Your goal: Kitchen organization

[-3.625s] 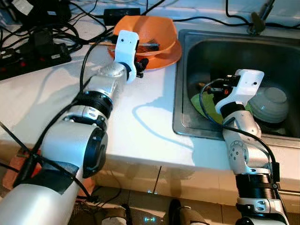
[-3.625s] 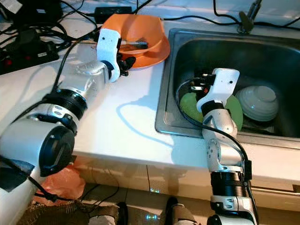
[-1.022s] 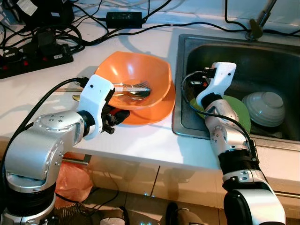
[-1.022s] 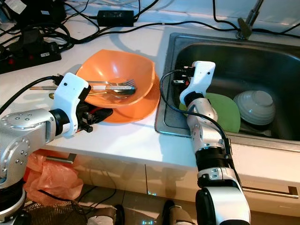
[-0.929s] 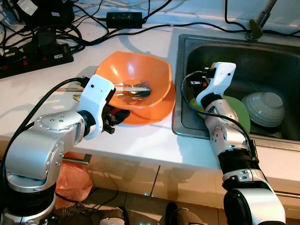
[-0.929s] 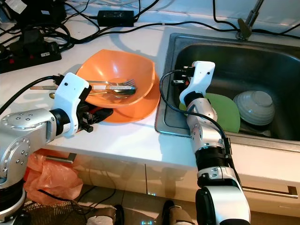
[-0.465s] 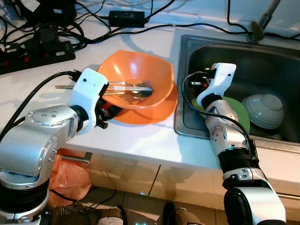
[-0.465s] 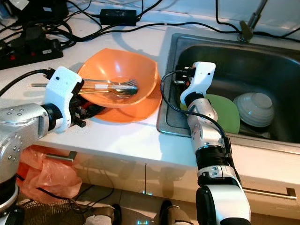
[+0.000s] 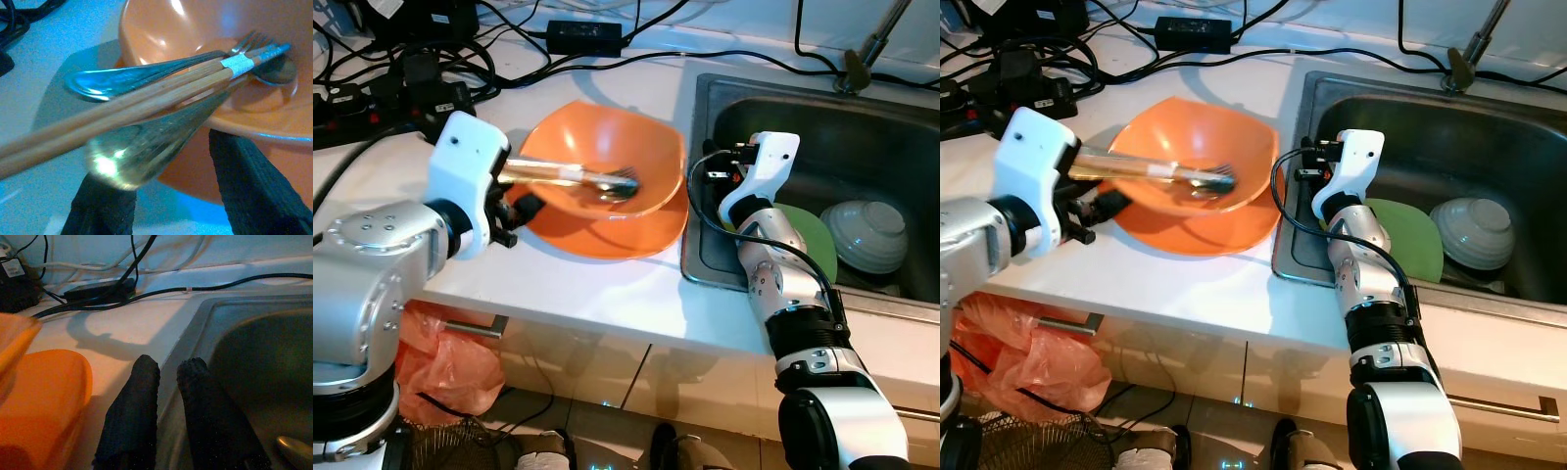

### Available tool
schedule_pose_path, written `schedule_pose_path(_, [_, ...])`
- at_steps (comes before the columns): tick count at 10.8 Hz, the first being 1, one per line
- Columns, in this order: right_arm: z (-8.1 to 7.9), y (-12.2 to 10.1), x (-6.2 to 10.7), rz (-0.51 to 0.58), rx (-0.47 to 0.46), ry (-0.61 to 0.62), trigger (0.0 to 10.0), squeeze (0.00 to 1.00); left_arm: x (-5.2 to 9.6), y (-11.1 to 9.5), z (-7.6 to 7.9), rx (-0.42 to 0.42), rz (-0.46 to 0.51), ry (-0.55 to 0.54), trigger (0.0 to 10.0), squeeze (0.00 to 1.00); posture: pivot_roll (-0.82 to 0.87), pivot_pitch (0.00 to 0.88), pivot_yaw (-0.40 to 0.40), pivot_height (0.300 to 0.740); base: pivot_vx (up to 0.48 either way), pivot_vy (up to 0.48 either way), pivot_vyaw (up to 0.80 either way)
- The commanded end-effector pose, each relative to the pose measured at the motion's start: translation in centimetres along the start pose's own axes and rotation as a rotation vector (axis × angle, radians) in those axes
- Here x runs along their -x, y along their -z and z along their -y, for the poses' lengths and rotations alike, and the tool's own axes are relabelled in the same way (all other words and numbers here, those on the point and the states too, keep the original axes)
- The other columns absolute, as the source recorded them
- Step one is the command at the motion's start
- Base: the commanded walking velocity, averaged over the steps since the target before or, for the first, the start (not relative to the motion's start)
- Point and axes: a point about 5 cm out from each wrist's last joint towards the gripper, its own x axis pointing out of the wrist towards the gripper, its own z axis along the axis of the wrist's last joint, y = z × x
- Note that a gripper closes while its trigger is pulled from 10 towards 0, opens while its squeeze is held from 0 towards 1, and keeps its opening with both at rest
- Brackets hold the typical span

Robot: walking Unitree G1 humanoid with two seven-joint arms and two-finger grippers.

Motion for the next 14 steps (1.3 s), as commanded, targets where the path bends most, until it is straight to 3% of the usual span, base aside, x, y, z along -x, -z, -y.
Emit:
schedule_pose_path(1, [-0.1,0.1,0.0,0.007,-0.007,-0.008,10.0,0.00,0.5,0.3,-0.1,-0.005,-0.003,-0.020,10.0,0.00,0.29,0.185,-0.067,0.740,0.000,0.000,0.00])
schedule_pose_path(4, [0.3,0.2,0.2,0.008,-0.005,0.002,10.0,0.00,0.5,3.3,-1.2,-0.059,-0.121,-0.118,10.0,0.00,0.28,0.176,-0.062,0.740,0.000,0.000,0.00])
schedule_pose_path(6, [0.3,0.1,0.1,0.012,-0.003,0.005,10.0,0.00,0.7,4.2,-2.8,-0.109,-0.128,-0.279,10.0,0.00,0.27,0.165,-0.062,0.740,0.000,0.000,0.00])
schedule_pose_path(9, [0.3,0.2,0.1,0.013,-0.006,0.004,10.0,0.00,1.2,3.4,-4.9,-0.125,0.038,-0.546,10.0,0.00,0.28,0.153,-0.067,0.740,0.000,0.000,0.00])
schedule_pose_path(10, [0.3,0.2,0.1,0.012,-0.006,0.006,10.0,0.00,1.2,3.9,-5.1,-0.133,0.032,-0.596,10.0,0.00,0.27,0.149,-0.065,0.740,0.000,0.000,0.00])
schedule_pose_path(13, [1.8,-0.3,0.2,0.033,0.010,0.064,10.0,0.00,-0.1,7.7,-6.4,-0.121,-0.010,-0.802,10.0,0.00,0.24,0.113,-0.055,0.740,0.000,0.000,0.00])
schedule_pose_path(14, [2.3,-0.7,0.2,0.048,0.019,0.082,10.0,0.00,-1.0,8.7,-6.6,-0.093,0.015,-0.854,10.0,0.00,0.22,0.093,-0.048,0.740,0.000,0.000,0.00])
